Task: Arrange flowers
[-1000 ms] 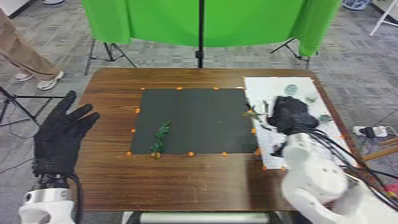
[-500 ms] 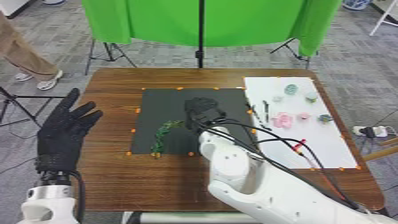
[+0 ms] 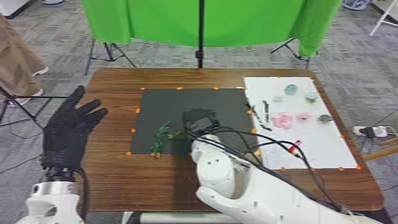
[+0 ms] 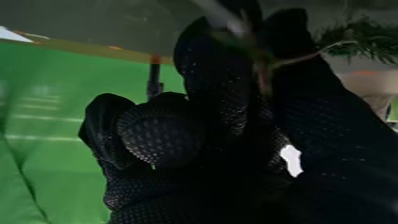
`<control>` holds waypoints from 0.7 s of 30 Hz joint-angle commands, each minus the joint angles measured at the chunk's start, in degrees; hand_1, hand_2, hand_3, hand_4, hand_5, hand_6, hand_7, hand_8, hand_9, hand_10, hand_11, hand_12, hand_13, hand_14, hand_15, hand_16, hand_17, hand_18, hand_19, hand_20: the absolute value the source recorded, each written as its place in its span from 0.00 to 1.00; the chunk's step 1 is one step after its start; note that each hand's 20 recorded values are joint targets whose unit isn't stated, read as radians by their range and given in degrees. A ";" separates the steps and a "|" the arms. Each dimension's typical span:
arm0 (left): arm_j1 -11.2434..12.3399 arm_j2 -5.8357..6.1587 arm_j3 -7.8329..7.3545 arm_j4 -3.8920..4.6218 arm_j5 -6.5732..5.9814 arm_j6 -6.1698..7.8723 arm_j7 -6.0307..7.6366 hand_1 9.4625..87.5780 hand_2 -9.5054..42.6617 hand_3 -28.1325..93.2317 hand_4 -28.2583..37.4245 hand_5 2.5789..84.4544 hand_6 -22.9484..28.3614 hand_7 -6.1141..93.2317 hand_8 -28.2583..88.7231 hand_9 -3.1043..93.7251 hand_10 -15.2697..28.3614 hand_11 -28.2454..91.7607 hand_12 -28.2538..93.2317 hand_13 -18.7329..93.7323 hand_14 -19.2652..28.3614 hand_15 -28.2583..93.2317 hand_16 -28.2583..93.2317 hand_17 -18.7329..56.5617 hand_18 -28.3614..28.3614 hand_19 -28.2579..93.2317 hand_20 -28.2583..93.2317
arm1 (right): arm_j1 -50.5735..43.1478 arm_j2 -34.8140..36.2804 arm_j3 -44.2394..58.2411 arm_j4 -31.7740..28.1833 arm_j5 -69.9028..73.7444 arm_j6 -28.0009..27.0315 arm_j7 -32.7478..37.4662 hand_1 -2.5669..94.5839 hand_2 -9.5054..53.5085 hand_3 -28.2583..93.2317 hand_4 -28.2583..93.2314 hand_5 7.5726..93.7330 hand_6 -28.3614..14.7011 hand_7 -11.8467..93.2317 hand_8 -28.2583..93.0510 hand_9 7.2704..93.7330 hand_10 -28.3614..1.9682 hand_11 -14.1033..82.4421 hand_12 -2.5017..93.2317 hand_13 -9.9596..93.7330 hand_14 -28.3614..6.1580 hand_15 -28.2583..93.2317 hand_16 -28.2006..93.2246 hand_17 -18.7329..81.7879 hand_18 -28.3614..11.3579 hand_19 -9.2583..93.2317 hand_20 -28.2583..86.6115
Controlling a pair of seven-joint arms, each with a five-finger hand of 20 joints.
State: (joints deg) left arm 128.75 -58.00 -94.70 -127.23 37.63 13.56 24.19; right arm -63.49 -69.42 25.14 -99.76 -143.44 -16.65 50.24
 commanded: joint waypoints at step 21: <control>-2.57 -1.27 2.04 1.61 1.52 -2.37 -2.91 0.22 0.33 0.85 0.12 0.37 0.59 0.19 0.16 0.38 0.80 0.46 0.34 0.38 0.94 0.69 0.17 0.13 0.92 0.64 0.43 | -0.77 -2.81 0.16 1.65 3.47 5.63 2.77 0.47 0.17 0.76 0.00 0.91 0.61 0.23 0.13 1.00 0.54 0.45 0.20 0.92 0.55 0.81 0.38 0.68 0.08 1.00 0.75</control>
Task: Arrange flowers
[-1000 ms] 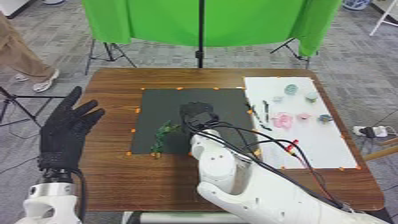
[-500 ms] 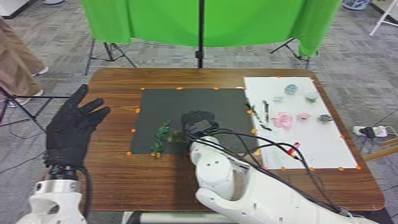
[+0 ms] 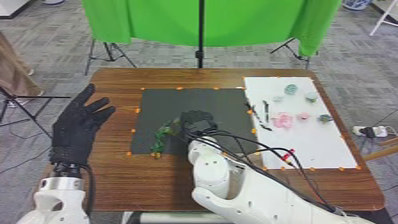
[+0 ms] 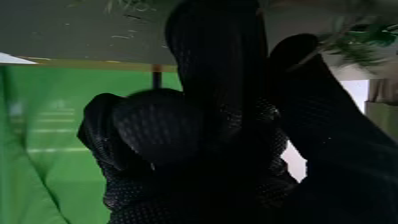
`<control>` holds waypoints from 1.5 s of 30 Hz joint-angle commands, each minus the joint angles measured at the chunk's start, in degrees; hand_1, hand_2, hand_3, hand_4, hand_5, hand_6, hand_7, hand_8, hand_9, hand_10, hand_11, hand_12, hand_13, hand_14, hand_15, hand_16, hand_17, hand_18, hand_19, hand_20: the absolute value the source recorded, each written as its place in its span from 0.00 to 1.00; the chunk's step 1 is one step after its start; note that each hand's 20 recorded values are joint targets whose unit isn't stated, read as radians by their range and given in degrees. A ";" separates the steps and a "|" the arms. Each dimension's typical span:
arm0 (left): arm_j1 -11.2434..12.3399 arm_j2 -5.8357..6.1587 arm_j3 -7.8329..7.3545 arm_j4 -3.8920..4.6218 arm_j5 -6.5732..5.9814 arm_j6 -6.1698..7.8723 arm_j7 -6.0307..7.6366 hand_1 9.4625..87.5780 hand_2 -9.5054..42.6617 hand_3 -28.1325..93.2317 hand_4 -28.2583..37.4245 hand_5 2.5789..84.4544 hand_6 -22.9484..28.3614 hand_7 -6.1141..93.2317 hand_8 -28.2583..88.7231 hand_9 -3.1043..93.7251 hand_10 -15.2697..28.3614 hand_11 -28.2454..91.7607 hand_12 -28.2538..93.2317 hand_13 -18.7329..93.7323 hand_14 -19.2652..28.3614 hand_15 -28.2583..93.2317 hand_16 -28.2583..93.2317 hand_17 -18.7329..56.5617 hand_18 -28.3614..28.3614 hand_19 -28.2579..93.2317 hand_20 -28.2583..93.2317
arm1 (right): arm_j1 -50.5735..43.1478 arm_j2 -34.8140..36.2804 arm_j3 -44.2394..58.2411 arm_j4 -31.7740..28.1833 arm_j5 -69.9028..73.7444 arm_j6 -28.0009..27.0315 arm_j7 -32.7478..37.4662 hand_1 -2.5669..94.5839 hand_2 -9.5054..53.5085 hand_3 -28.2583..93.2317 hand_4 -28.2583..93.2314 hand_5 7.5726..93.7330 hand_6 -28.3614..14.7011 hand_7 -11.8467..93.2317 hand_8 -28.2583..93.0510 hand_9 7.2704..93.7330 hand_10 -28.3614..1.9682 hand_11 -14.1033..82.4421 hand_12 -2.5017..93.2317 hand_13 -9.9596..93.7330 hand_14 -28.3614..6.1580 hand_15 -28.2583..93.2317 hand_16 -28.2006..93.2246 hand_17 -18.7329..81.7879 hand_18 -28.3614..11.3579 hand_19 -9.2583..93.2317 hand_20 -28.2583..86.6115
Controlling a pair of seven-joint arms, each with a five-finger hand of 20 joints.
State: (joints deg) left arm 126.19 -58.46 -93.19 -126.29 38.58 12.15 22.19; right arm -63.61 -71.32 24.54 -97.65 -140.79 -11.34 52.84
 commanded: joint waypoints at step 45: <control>5.56 -1.34 -1.41 0.47 -3.61 -0.08 3.41 0.20 0.34 0.84 0.08 0.37 0.57 0.18 0.17 0.38 0.80 0.45 0.34 0.38 0.94 0.68 0.17 0.13 0.92 0.63 0.43 | -3.26 21.59 25.04 -5.77 20.84 -4.35 9.84 0.37 0.03 0.80 0.03 0.63 0.50 0.20 0.15 0.78 0.27 0.43 0.19 0.77 0.37 0.79 0.33 0.54 0.00 1.00 0.58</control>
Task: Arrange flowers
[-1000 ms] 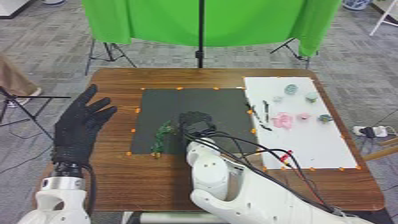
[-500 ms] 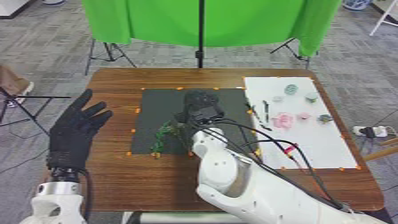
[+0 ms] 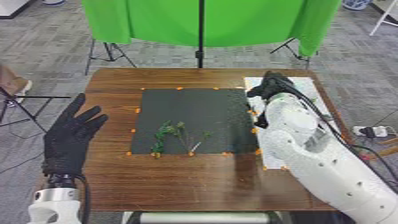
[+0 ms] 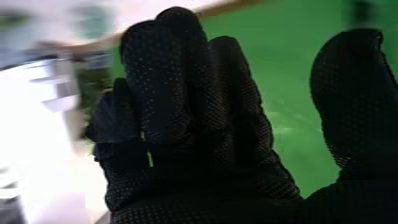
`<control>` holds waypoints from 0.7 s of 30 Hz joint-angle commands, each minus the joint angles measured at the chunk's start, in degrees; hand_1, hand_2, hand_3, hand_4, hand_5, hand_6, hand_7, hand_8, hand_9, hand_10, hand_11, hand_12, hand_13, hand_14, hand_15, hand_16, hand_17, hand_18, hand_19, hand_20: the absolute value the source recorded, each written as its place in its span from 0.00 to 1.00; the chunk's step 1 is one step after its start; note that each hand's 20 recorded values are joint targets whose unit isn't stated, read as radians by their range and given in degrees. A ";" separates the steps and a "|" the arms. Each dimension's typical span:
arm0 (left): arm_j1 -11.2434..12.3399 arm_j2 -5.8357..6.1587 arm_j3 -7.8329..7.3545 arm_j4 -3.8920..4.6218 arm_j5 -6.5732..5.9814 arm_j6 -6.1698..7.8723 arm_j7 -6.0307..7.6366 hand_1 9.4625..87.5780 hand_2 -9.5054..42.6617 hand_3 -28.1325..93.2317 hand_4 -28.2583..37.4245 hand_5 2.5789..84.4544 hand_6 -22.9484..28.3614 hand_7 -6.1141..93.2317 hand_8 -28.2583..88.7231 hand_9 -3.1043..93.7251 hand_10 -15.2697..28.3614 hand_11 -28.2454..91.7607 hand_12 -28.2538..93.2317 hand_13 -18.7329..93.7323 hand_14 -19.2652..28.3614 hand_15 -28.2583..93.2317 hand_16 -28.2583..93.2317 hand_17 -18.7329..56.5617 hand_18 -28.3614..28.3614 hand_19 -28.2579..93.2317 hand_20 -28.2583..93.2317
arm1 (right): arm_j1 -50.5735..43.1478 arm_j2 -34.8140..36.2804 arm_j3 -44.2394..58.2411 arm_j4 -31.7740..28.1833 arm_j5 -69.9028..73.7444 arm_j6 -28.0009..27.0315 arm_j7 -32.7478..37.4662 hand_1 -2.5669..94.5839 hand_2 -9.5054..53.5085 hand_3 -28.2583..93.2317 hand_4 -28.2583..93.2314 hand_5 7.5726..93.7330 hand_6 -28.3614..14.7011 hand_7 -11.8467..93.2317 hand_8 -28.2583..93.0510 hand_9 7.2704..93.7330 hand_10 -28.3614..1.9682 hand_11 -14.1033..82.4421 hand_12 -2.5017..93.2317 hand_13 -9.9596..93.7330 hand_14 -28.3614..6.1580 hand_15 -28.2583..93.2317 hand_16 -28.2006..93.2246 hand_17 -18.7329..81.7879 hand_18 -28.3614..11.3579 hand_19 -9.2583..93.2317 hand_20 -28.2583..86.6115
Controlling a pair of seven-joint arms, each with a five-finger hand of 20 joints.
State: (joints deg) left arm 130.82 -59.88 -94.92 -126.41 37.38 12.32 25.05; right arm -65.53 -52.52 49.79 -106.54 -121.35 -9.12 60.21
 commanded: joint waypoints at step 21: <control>0.10 -0.80 0.21 0.69 -1.76 -0.39 -1.23 0.21 0.33 0.84 0.10 0.37 0.58 0.18 0.17 0.38 0.80 0.46 0.35 0.38 0.94 0.69 0.17 0.13 0.92 0.63 0.43 | 3.77 -4.09 -9.29 11.01 -3.17 -13.15 3.01 0.35 0.02 0.77 0.03 0.59 0.45 0.19 0.15 0.73 0.22 0.51 0.21 0.74 0.34 0.84 0.33 0.53 0.00 1.00 0.59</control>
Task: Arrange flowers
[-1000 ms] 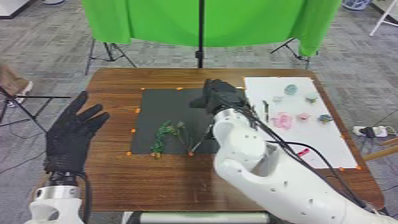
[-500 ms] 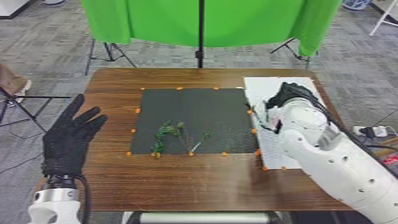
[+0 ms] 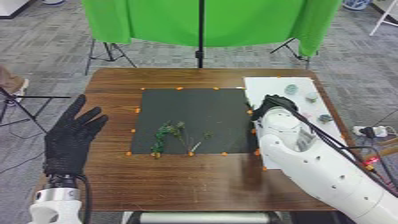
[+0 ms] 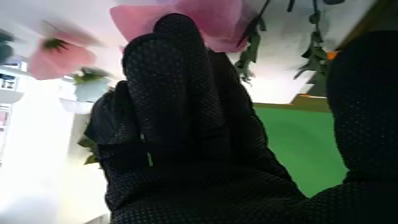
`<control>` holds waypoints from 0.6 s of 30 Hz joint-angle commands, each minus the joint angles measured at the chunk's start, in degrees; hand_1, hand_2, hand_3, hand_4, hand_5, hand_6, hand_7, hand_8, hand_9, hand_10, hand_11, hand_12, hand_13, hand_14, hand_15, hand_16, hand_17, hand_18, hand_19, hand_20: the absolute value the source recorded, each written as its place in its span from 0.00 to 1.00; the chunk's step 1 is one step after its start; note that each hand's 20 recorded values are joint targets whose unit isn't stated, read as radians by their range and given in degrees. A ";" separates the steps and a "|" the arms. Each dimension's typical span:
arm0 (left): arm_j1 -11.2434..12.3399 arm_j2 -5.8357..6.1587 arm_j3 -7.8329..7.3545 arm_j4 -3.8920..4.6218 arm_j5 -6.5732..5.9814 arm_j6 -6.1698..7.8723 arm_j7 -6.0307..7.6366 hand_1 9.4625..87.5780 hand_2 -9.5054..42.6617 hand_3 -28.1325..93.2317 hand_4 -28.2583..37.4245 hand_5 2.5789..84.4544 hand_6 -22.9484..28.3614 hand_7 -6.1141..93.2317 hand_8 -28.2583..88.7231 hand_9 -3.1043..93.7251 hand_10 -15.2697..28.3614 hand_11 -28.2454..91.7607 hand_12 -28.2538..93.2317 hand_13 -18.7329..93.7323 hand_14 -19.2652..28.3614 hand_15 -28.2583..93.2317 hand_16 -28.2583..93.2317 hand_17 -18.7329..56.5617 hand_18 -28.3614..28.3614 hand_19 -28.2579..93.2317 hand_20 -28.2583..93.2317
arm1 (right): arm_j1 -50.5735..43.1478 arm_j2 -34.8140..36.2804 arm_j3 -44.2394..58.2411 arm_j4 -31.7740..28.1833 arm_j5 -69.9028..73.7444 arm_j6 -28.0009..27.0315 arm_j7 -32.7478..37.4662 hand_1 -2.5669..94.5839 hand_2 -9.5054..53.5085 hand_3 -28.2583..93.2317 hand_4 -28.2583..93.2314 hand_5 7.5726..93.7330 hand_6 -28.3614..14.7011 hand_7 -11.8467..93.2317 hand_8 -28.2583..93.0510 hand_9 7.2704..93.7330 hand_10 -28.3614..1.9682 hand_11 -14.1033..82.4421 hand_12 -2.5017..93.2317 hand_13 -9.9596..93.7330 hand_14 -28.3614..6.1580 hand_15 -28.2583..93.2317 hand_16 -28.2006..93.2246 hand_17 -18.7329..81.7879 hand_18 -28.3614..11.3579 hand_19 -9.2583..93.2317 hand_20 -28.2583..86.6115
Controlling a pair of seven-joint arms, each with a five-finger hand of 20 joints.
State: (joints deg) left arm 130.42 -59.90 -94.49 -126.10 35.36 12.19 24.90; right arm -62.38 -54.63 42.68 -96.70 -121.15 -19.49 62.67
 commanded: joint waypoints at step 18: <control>0.65 0.40 0.56 0.50 -0.61 0.17 0.16 0.21 0.34 0.84 0.11 0.37 0.58 0.19 0.16 0.38 0.81 0.46 0.34 0.38 0.94 0.69 0.17 0.13 0.92 0.63 0.44 | 5.45 -0.56 -13.23 5.62 -11.31 3.49 1.77 0.62 0.00 0.75 0.00 0.94 0.65 0.24 0.24 0.65 0.22 0.59 0.20 0.65 0.27 0.88 0.31 0.52 0.00 1.00 0.53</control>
State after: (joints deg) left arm 130.15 -59.80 -94.23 -125.98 35.31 12.23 24.74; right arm -56.62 -56.32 30.26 -91.73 -131.45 -17.45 64.42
